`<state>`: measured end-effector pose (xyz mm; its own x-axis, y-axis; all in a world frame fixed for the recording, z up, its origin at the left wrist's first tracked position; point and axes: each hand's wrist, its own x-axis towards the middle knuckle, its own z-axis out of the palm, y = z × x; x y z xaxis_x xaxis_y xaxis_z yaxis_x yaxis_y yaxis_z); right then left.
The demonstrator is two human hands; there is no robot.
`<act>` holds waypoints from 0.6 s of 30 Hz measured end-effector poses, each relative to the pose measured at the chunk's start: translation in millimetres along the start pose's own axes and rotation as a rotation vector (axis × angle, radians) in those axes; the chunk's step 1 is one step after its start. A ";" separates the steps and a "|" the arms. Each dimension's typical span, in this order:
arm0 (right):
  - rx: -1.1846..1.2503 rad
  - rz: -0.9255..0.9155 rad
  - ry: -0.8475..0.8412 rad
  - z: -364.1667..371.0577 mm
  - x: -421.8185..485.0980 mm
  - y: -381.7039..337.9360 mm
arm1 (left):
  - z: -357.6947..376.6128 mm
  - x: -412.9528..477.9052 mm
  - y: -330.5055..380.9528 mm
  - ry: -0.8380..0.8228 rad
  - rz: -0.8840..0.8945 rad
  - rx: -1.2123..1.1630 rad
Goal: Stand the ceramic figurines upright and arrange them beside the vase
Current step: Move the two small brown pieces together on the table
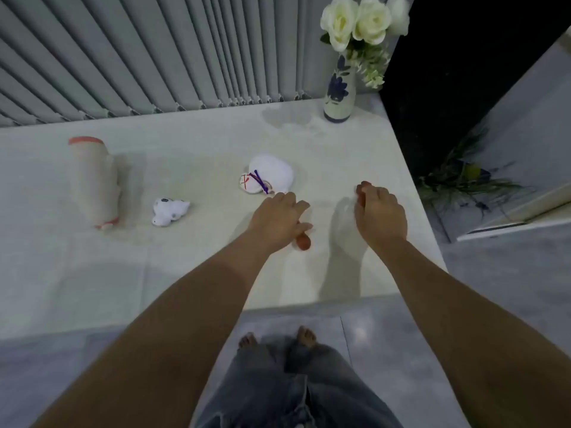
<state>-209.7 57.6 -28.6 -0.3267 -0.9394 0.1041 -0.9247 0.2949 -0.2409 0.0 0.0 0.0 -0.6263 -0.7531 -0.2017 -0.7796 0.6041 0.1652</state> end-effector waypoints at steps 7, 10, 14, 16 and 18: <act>-0.076 0.074 -0.107 13.3 3.7 15.7 | 20.7 -8.9 6.7 -0.057 0.052 0.005; -0.135 0.052 -0.103 20.7 5.4 16.5 | 24.0 -10.3 6.9 -0.018 0.069 0.089; -0.170 0.051 -0.056 28.4 10.8 15.0 | 31.1 -13.1 4.7 0.009 0.103 0.110; -0.182 0.059 -0.030 30.3 13.8 14.9 | 33.2 -13.2 3.9 0.023 0.128 0.103; -0.184 0.050 -0.003 31.0 15.3 14.7 | 33.9 -12.4 3.1 0.027 0.139 0.093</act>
<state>-222.3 42.2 -60.5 -0.3730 -0.9231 0.0939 -0.9275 0.3682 -0.0654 5.3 20.0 -29.7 -0.7285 -0.6669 -0.1567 -0.6835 0.7232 0.0993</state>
